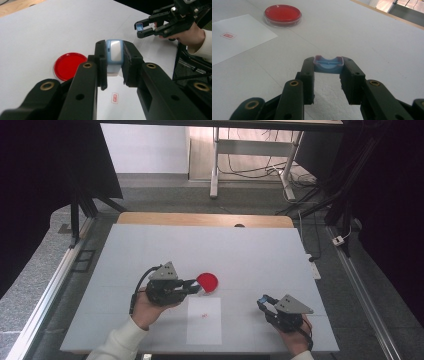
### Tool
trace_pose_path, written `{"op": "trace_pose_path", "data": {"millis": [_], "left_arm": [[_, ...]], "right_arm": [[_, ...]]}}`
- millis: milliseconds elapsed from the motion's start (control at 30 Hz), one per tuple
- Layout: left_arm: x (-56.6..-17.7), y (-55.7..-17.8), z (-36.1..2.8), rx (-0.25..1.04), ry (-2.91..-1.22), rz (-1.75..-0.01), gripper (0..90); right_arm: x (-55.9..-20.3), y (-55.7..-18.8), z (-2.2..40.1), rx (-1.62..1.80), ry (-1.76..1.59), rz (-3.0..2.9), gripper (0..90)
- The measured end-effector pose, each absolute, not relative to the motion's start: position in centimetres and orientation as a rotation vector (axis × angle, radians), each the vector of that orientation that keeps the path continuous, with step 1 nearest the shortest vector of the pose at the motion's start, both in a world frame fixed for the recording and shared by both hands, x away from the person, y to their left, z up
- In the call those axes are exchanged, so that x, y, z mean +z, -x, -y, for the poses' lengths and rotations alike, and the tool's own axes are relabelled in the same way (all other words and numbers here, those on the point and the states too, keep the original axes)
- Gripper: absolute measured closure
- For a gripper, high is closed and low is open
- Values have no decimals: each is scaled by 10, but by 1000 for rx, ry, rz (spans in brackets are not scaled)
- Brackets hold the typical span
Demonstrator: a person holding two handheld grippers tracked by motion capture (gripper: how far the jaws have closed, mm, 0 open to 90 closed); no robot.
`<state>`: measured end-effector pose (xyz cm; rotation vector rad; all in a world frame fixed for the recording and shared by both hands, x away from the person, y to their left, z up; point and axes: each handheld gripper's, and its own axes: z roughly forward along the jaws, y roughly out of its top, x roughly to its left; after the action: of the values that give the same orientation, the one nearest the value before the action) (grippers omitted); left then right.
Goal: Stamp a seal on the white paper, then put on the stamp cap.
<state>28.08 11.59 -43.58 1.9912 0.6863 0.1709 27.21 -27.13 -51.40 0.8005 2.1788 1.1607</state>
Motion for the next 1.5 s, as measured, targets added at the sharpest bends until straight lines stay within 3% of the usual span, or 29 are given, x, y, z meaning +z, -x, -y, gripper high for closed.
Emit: {"op": "trace_pose_path", "data": {"millis": [1500], "left_arm": [[-443, -285, -109, 162, -2011, -688, 757]], "right_arm": [[-511, -271, 243, 1243, -750, -2205, 644]]}}
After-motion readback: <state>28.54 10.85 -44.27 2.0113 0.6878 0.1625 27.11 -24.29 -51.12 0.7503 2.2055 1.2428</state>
